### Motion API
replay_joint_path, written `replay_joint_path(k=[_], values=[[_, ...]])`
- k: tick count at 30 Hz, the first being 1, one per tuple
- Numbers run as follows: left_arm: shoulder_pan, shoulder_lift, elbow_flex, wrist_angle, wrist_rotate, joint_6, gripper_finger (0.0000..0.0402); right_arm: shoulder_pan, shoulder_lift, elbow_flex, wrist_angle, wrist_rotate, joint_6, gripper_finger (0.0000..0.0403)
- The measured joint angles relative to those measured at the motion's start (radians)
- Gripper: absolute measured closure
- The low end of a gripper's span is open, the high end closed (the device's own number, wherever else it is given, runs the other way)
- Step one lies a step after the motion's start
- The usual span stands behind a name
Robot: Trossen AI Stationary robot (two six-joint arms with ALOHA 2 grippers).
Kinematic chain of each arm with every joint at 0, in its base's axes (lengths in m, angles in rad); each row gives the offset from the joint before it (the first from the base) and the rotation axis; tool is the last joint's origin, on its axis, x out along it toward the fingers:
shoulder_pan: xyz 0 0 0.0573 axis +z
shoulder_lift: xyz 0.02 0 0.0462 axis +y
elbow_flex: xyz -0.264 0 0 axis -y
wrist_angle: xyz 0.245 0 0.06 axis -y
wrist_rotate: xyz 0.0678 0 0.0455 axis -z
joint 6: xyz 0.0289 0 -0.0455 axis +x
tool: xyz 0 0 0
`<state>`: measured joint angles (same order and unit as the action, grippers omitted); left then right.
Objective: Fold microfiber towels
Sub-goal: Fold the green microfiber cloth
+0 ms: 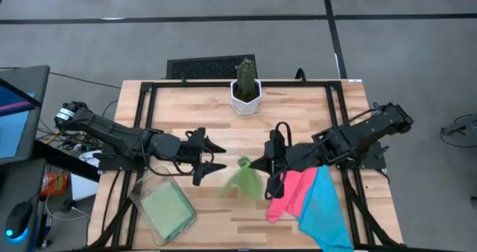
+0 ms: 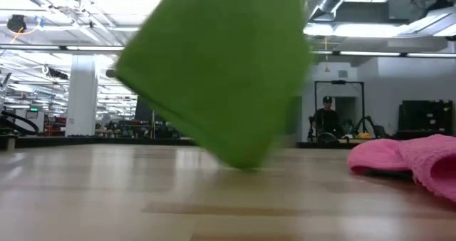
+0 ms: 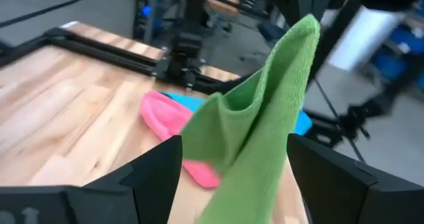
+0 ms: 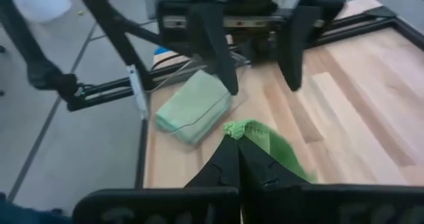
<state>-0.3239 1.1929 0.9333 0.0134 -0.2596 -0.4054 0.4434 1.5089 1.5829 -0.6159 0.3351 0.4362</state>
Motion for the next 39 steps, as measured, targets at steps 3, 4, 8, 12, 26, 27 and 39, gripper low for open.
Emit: replay_joint_path(k=[3, 4, 8, 12, 26, 27, 39], values=[[0.018, 0.039, 0.000, 0.007, 0.112, 0.048, 0.0136, 0.027, 0.000, 0.000, 0.019, 0.000, 0.000, 0.0393], [0.024, 0.058, 0.000, 0.013, 0.145, 0.058, 0.0136, 0.037, 0.000, 0.000, 0.031, 0.000, -0.001, 0.0393], [0.038, 0.148, -0.001, 0.078, 0.266, 0.097, 0.0136, 0.068, 0.000, 0.000, 0.074, -0.054, -0.002, 0.0393], [0.038, 0.230, 0.000, 0.234, 0.301, 0.148, 0.0136, 0.098, 0.000, 0.000, 0.133, -0.123, 0.012, 0.0392], [0.039, 0.332, 0.000, 0.422, 0.421, 0.147, 0.0170, 0.182, 0.000, 0.000, 0.146, -0.124, 0.159, 0.0392], [0.038, 0.332, 0.000, 0.456, 0.418, 0.151, 0.0186, 0.186, 0.000, 0.000, 0.146, -0.122, 0.159, 0.0392], [0.044, 0.381, 0.001, 0.542, 0.376, 0.144, 0.0349, 0.200, 0.000, 0.000, 0.154, -0.095, 0.168, 0.0392]])
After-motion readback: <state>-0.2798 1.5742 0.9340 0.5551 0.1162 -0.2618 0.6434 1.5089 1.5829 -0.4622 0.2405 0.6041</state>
